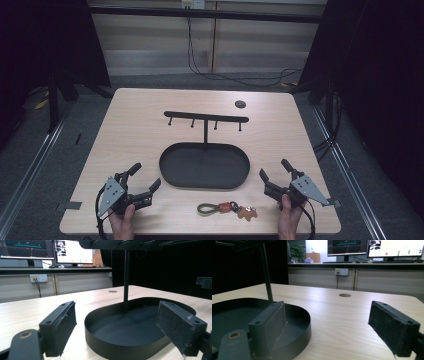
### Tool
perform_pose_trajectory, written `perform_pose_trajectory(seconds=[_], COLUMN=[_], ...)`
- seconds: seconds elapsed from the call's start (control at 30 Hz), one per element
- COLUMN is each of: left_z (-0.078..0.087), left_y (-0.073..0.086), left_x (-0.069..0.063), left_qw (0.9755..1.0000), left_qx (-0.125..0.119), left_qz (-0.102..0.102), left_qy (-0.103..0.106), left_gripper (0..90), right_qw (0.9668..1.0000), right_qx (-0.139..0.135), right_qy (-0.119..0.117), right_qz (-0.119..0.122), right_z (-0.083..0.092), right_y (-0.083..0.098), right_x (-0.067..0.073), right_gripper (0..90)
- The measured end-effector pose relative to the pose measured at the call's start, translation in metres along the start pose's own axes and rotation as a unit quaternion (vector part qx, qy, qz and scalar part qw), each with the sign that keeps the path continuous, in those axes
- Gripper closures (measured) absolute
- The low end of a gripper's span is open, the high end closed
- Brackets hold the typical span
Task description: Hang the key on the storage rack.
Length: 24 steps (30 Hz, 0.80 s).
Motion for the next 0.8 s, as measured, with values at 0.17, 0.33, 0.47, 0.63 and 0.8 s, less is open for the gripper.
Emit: perform_pose_trajectory(seconds=[0.17, 0.33, 0.47, 0.63, 0.8], left_z=[0.000, 0.000, 0.000, 0.000, 0.000], left_y=[0.000, 0.000, 0.000, 0.000, 0.000], left_x=[0.000, 0.000, 0.000, 0.000, 0.000], left_qw=[1.0000, 1.0000, 1.0000, 1.0000, 1.0000], left_qx=[0.000, 0.001, 0.001, 0.001, 0.001], left_qz=[-0.002, -0.003, 0.000, 0.000, 0.000], left_qy=[0.001, 0.000, -0.001, -0.002, -0.002], left_gripper=[15.7, 15.7, 15.7, 15.7, 15.7], right_qw=[0.9998, 0.9997, 0.9986, 0.9970, 0.9953], right_qx=[0.018, 0.024, 0.052, 0.075, 0.083], right_qy=[-0.003, -0.006, -0.003, -0.019, -0.049], right_qz=[0.009, 0.004, 0.002, 0.004, -0.001], right_z=[-0.002, -0.003, -0.008, -0.009, -0.007], right_y=[-0.001, -0.001, -0.002, -0.003, -0.009], right_x=[0.002, 0.001, 0.002, 0.006, 0.012], right_gripper=[13.3, 13.3, 13.6, 23.3, 26.6])
Point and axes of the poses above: each handheld gripper's, and its own axes: z roughly backward along the jaws, y roughly out of its underside, x roughly to its left, the point moved 2 cm from there along -z, roughly forward along the jaws, and after that the axes turned 6 degrees about x, right-handed, at the moved point
